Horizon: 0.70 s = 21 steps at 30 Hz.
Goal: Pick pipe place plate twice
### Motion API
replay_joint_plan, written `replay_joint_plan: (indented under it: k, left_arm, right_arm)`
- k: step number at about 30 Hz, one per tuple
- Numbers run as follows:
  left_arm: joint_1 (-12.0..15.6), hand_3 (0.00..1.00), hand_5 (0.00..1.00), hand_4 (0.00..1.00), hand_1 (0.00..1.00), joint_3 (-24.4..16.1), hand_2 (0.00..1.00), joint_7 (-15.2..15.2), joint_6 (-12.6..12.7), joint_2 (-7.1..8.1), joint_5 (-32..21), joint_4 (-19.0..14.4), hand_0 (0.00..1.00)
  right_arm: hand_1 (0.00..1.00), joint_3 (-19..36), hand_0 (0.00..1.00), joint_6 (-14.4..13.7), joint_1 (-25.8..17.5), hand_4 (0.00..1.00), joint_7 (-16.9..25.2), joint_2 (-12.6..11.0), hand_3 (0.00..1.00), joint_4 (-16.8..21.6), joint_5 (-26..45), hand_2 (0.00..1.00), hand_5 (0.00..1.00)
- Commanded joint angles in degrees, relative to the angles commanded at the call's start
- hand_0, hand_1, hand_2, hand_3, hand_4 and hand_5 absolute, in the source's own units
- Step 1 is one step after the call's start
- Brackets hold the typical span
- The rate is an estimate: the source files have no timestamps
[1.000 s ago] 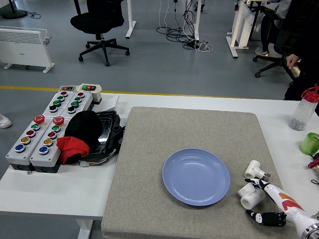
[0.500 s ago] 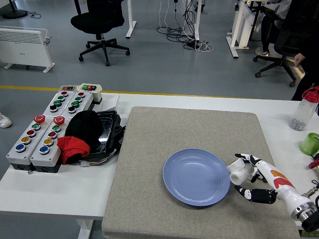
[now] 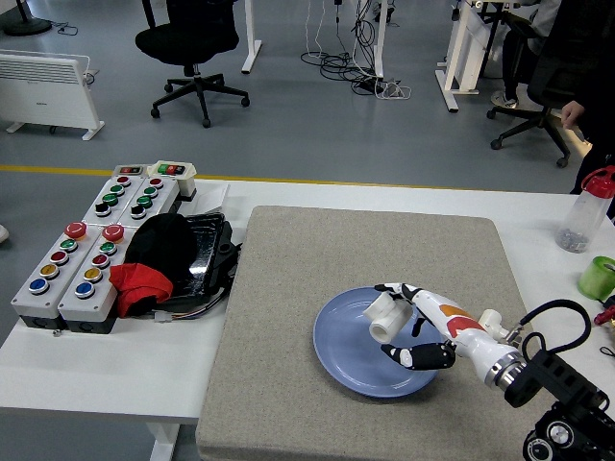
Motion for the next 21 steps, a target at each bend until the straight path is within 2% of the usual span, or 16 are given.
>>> replay_joint_plan:
  k: [1, 2, 7, 8, 12, 13, 14, 19, 21]
  left_arm:
    - [0.0, 0.658, 0.998, 0.403, 0.743, -0.1, 0.718, 0.0, 0.0, -0.02, 0.1, 0.0, 0.711]
    - [0.0, 0.658, 0.998, 0.403, 0.743, -0.2, 0.720, 0.1, 0.1, -0.04, 0.1, 0.0, 0.711]
    - [0.1, 0.658, 0.998, 0.403, 0.743, -0.1, 0.720, 0.0, 0.1, -0.09, 0.0, 0.0, 0.711]
    - [0.1, 0.658, 0.998, 0.403, 0.743, 0.0, 0.719, 0.0, 0.1, -0.09, -0.1, 0.0, 0.711]
    - [0.1, 0.658, 0.998, 0.403, 0.743, 0.5, 0.719, -0.2, 0.1, -0.12, -1.1, 0.0, 0.711]
    - [0.1, 0.658, 0.998, 0.403, 0.743, 0.7, 0.719, -0.2, 0.1, -0.11, -1.4, 0.0, 0.711]
    - [0.1, 0.658, 0.998, 0.403, 0.743, 0.8, 0.719, -0.3, 0.1, -0.10, -1.5, 0.0, 0.711]
    - [0.2, 0.658, 0.998, 0.403, 0.743, 1.2, 0.719, -0.6, 0.1, 0.00, -2.4, 0.1, 0.711]
    - [0.2, 0.658, 0.998, 0.402, 0.743, 1.2, 0.719, -0.6, 0.2, 0.06, -2.6, 0.2, 0.711]
  right_arm:
    - [0.550, -0.7, 0.465, 0.3, 0.8, 0.583, -0.1, 0.4, 0.705, -0.6, -0.1, 0.596, 0.238]
    - [0.634, -2.0, 0.631, 0.7, 2.0, 0.586, -0.2, 0.9, 0.715, -1.9, 0.1, 0.638, 0.246]
    - [0.634, -5.4, 0.631, 3.5, 5.7, 0.586, -2.7, 2.7, 0.715, -6.0, -1.1, 0.638, 0.246]
    - [0.871, -5.9, 0.908, 3.7, 6.2, 0.676, -2.9, 3.0, 0.918, -6.8, -1.2, 0.964, 0.353]
    - [0.871, -7.2, 0.908, 5.8, 8.1, 0.676, -5.8, 4.4, 0.918, -9.7, -3.5, 0.964, 0.353]
    - [0.871, -7.3, 0.908, 5.6, 8.3, 0.676, -5.8, 4.6, 0.918, -10.1, -4.0, 0.964, 0.353]
    - [0.952, -7.3, 0.998, 5.4, 8.3, 0.798, -5.7, 4.7, 0.998, -10.2, -4.1, 0.998, 0.398]
    - [0.952, -6.9, 0.998, 4.4, 8.1, 0.798, -4.5, 4.6, 0.998, -10.0, -3.9, 0.998, 0.398]
    - [0.974, -6.4, 0.998, 4.2, 8.0, 0.832, -3.9, 4.3, 0.998, -9.4, -3.4, 0.998, 0.385]
